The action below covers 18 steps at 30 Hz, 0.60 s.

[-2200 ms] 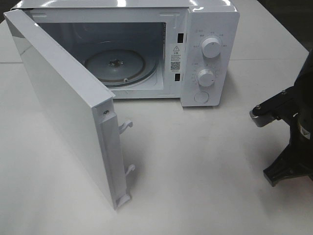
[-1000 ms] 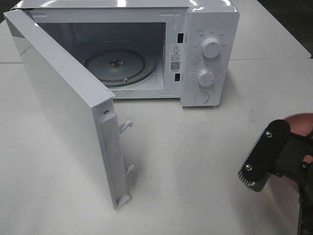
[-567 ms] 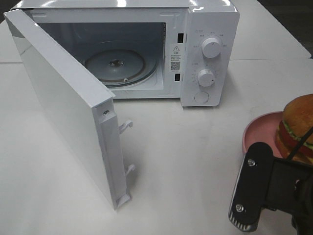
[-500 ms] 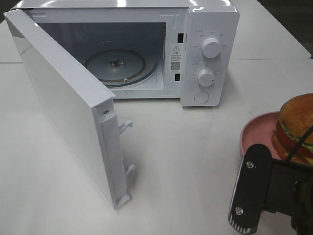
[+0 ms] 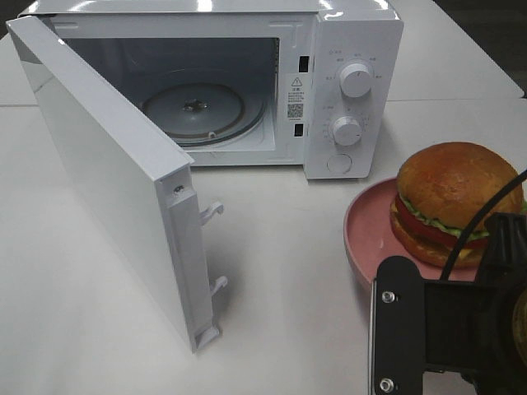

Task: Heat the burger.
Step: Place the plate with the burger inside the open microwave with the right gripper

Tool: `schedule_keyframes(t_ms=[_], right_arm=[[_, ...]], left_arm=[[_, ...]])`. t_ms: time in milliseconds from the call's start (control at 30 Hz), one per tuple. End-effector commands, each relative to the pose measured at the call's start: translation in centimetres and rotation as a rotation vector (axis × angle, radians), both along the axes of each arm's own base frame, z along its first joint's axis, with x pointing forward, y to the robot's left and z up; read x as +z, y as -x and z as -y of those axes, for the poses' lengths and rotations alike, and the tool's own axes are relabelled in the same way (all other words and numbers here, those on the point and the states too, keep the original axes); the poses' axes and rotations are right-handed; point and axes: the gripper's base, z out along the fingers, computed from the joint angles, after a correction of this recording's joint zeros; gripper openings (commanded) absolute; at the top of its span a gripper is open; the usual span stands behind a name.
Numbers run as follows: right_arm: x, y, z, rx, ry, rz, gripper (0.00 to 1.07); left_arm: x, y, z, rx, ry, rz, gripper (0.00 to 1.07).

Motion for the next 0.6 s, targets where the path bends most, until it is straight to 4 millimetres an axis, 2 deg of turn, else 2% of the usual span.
schedule_keyframes(t_ms=[33, 600], right_arm=[[0.4, -0.6, -0.1, 0.078, 0.019, 0.076, 0.0], [0.6, -1.7, -0.4, 0.198, 0.029, 0.115, 0.0]], left_arm=[[0.0, 0.3, 0.1, 0.001, -0.002, 0.027, 1.0], [0.0, 0.3, 0.1, 0.001, -0.002, 0.027, 1.0]])
